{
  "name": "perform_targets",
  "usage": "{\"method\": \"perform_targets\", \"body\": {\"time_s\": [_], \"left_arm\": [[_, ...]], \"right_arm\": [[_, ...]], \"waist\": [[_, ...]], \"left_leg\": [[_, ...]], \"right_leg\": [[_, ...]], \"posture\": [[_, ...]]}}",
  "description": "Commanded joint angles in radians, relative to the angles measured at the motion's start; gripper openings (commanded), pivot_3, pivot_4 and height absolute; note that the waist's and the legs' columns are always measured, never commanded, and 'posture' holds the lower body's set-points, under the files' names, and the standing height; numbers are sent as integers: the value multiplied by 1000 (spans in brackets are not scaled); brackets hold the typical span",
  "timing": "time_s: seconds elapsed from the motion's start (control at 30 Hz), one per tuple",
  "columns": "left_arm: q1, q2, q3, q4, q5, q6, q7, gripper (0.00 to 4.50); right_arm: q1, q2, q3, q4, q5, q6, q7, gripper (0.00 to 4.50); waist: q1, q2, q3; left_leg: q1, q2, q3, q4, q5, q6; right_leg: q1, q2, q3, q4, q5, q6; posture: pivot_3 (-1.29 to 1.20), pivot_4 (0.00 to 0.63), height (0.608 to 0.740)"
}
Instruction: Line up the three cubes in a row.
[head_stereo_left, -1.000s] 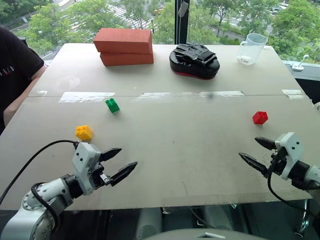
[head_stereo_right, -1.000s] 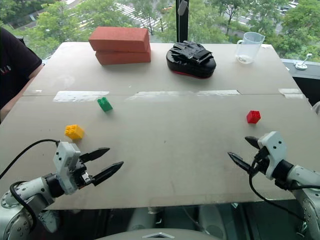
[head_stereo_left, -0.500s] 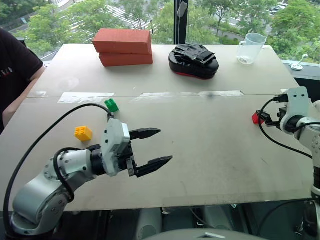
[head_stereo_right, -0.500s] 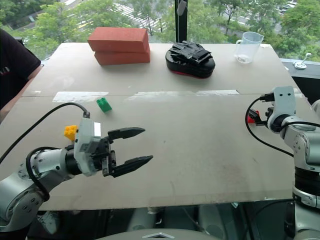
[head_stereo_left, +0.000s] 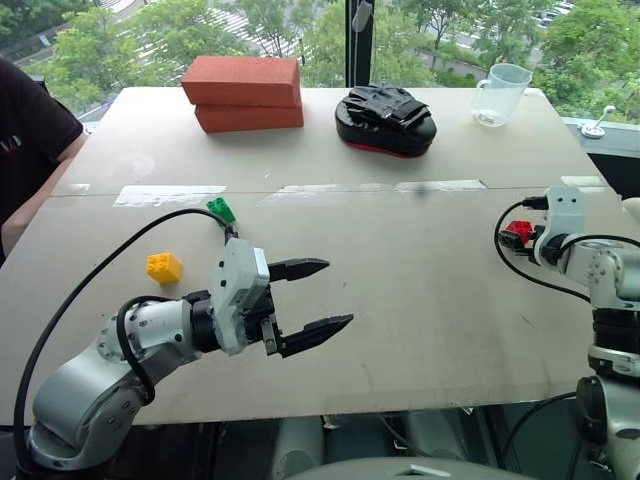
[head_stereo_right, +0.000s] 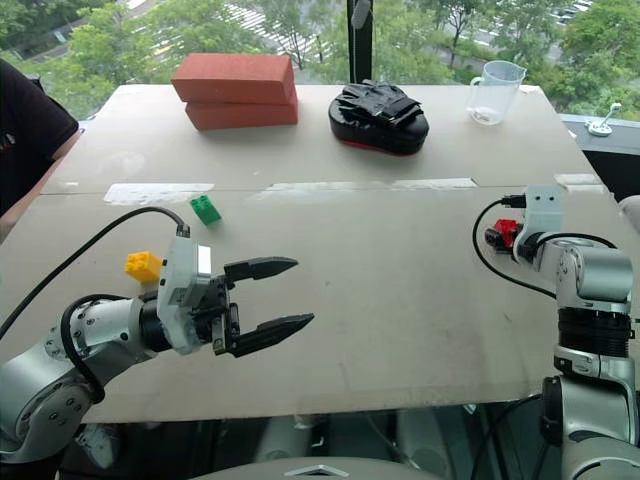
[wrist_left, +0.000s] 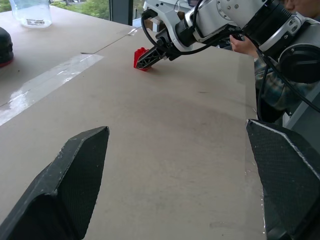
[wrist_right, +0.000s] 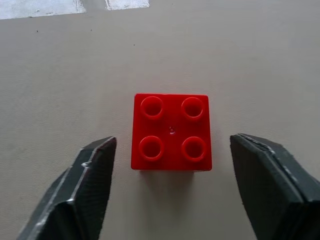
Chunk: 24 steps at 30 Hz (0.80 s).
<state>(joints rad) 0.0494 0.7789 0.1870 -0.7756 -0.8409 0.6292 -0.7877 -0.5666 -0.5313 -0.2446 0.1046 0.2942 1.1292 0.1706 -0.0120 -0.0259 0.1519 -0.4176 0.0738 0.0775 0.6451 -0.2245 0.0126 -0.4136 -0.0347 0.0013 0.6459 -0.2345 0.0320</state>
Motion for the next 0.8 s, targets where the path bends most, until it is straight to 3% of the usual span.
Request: {"method": "perform_targets", "body": {"time_s": [0.03,0.07,0.23,0.3,0.43,0.63,0.8], "left_arm": [[10,7,28,-40,-15,-17,9,4500],[14,7,30,-42,-15,-18,9,4500],[52,4,46,-47,-12,-28,11,4500],[69,7,53,-46,1,-40,6,4500],[114,19,74,-38,13,-62,-31,4500],[212,39,119,-7,28,-96,-108,4500],[235,32,148,-38,14,-99,-91,4500]], "right_arm": [[-22,-24,2,21,-18,-56,24,1739],[-23,-24,0,28,-18,-64,30,1307],[-7,-67,46,17,-2,-111,151,1289],[28,-82,82,-37,36,-260,318,1289],[38,-193,279,-114,34,-432,671,1289],[-154,-188,502,109,-86,-754,990,1289],[-232,-153,571,292,-157,-988,1147,1289]], "waist": [[0,0,0],[0,0,0],[-1,0,0],[-1,0,0],[-4,1,1],[-10,2,1],[10,1,1]], "left_leg": [[0,0,0,0,0,0],[0,0,0,0,0,0],[0,0,1,0,0,0],[0,0,2,0,0,0],[1,0,2,-1,0,0],[3,1,5,-1,0,0],[2,1,4,0,0,0]], "right_leg": [[0,1,1,0,0,0],[0,1,2,0,0,0],[0,1,3,0,0,0],[0,1,4,0,0,0],[0,1,3,0,0,0],[-1,1,6,0,-2,-3],[-1,1,5,0,-2,-4]], "posture": [[0,150,740],[0,150,740],[0,150,740],[0,150,740],[0,150,740],[0,150,740],[0,150,740]]}}
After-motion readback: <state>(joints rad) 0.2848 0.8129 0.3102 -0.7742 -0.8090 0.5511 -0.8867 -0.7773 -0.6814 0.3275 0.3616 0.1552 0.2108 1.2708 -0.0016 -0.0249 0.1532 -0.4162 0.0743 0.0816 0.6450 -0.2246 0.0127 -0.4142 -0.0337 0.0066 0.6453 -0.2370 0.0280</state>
